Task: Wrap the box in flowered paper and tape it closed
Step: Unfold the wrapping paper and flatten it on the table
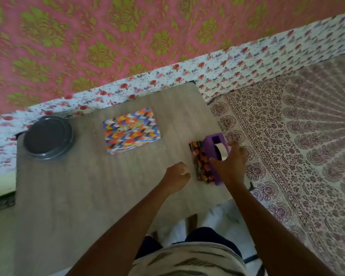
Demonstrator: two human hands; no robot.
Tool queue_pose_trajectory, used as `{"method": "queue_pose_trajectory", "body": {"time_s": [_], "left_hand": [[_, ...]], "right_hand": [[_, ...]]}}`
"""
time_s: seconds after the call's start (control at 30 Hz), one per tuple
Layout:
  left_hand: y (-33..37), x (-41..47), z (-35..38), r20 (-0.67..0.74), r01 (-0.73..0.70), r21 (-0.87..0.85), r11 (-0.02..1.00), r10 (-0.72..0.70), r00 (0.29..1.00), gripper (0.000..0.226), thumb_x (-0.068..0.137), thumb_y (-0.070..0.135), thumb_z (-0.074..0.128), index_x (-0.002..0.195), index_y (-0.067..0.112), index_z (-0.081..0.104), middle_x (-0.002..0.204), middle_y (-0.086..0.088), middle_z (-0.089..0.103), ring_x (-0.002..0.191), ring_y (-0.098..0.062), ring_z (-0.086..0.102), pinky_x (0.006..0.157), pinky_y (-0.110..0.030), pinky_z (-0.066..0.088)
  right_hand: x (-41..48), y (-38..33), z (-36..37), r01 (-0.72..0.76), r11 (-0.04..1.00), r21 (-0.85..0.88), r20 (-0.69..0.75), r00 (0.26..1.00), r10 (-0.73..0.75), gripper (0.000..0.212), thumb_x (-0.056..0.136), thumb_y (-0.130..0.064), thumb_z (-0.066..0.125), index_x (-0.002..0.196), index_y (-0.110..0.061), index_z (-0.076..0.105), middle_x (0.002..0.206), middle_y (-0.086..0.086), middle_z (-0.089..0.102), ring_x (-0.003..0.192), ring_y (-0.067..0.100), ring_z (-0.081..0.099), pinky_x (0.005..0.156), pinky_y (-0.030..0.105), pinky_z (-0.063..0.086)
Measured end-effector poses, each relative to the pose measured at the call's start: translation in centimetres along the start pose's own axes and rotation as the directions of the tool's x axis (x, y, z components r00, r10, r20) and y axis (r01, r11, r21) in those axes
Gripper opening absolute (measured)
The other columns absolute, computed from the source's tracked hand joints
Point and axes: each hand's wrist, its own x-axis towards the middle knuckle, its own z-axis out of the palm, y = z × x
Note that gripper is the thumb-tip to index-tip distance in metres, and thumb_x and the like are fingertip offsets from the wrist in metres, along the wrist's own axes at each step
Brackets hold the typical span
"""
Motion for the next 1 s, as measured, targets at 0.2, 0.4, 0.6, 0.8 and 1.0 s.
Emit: {"method": "queue_pose_trajectory", "body": {"time_s": [0.2, 0.4, 0.6, 0.8, 1.0], "left_hand": [[1.5, 3.8, 4.8, -0.021, 0.096, 0.044, 0.994, -0.095, 0.995, 0.032, 0.088, 0.029, 0.06, 0.108, 0.006, 0.055, 0.111, -0.015, 0.063, 0.103, -0.032, 0.062, 0.086, -0.045, 0.054], [3.4, 6.2, 8.3, -0.247, 0.176, -0.145, 0.974, -0.208, 0.946, 0.028, 0.092, 0.037, 0.06, 0.097, 0.01, 0.053, 0.087, -0.001, 0.058, 0.078, -0.021, 0.061, 0.058, -0.029, 0.04], [2.2, 7.8, 8.9, -0.25, 0.273, -0.241, 0.931, -0.331, 0.91, 0.027, 0.085, 0.028, 0.06, 0.092, 0.002, 0.064, 0.091, -0.015, 0.069, 0.082, -0.029, 0.068, 0.058, -0.031, 0.049], [1.9, 7.0, 8.2, -0.292, 0.276, -0.26, 0.925, -0.348, 0.891, 0.019, 0.09, 0.024, 0.057, 0.087, 0.005, 0.06, 0.094, -0.017, 0.066, 0.086, -0.033, 0.065, 0.063, -0.034, 0.047], [-0.1, 5.6, 6.6, -0.392, 0.339, -0.228, 0.912, -0.405, 0.826, 0.026, 0.089, 0.013, 0.061, 0.106, -0.007, 0.061, 0.11, -0.026, 0.063, 0.102, -0.041, 0.062, 0.079, -0.042, 0.05]], "right_hand": [[3.9, 3.2, 1.0, -0.014, 1.0, -0.017, 0.216, 0.976, 0.018, 0.091, 0.069, -0.033, 0.091, 0.142, -0.007, 0.042, 0.127, 0.02, 0.06, 0.117, 0.039, 0.058, 0.087, 0.043, 0.05], [5.1, 4.5, 2.3, 0.053, 0.997, -0.052, 0.243, 0.969, -0.039, 0.088, 0.07, -0.028, 0.091, 0.14, -0.005, 0.042, 0.112, 0.019, 0.066, 0.1, 0.04, 0.065, 0.079, 0.04, 0.049], [5.9, 5.1, 2.1, -0.015, 0.999, -0.041, 0.281, 0.959, 0.026, 0.068, 0.065, -0.025, 0.092, 0.12, -0.007, 0.056, 0.095, 0.0, 0.059, 0.083, 0.02, 0.058, 0.059, 0.021, 0.037], [5.4, 4.7, 2.2, 0.01, 1.0, -0.021, 0.28, 0.96, -0.004, 0.058, 0.061, -0.036, 0.09, 0.105, -0.013, 0.06, 0.085, 0.0, 0.066, 0.072, 0.017, 0.062, 0.052, 0.013, 0.031], [5.4, 3.3, 1.9, 0.067, 0.998, 0.012, 0.277, 0.959, -0.068, 0.048, 0.062, -0.033, 0.089, 0.098, -0.018, 0.061, 0.077, -0.008, 0.065, 0.064, 0.004, 0.058, 0.053, 0.011, 0.03]]}}
